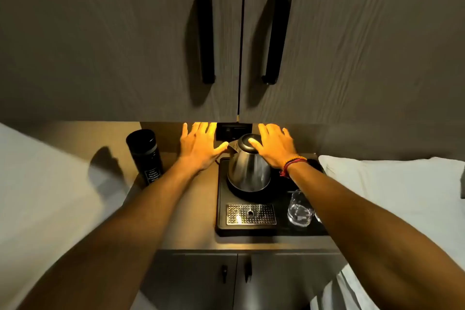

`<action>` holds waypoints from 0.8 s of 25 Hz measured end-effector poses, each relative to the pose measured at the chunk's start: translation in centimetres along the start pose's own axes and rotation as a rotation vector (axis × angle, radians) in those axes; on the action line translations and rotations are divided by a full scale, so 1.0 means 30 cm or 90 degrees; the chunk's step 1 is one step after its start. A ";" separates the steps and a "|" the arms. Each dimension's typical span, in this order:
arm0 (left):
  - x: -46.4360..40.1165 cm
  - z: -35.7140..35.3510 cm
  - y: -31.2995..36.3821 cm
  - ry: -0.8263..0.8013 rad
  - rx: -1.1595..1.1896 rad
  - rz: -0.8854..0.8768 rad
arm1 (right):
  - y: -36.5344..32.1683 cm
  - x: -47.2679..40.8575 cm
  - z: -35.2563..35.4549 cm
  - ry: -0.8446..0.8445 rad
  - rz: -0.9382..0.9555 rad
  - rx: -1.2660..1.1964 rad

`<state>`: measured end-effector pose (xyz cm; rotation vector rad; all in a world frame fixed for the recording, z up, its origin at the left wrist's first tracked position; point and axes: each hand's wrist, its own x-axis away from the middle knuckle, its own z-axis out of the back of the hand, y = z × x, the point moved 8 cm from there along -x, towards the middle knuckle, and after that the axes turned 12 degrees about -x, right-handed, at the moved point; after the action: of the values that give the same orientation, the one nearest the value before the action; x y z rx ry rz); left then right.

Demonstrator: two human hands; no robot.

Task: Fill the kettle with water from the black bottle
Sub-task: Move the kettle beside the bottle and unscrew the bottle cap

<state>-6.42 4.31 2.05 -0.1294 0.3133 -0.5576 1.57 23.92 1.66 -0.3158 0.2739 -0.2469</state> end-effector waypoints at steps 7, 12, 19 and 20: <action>-0.082 -0.063 0.021 0.022 -0.012 -0.003 | 0.073 -0.103 -0.120 -0.088 -0.059 -0.029; -0.091 -0.079 -0.052 0.022 0.017 0.013 | 0.076 -0.102 -0.122 -0.080 -0.074 -0.054; -0.075 -0.119 -0.101 -0.002 0.027 0.022 | 0.058 -0.074 -0.095 -0.097 -0.098 -0.118; -0.070 -0.122 -0.096 -0.005 0.026 0.011 | 0.060 -0.068 -0.089 -0.090 -0.119 -0.138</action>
<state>-10.73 2.88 -0.27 -0.0891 0.2945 -0.5468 -0.80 25.43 -0.93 -0.5728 0.1305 -0.3777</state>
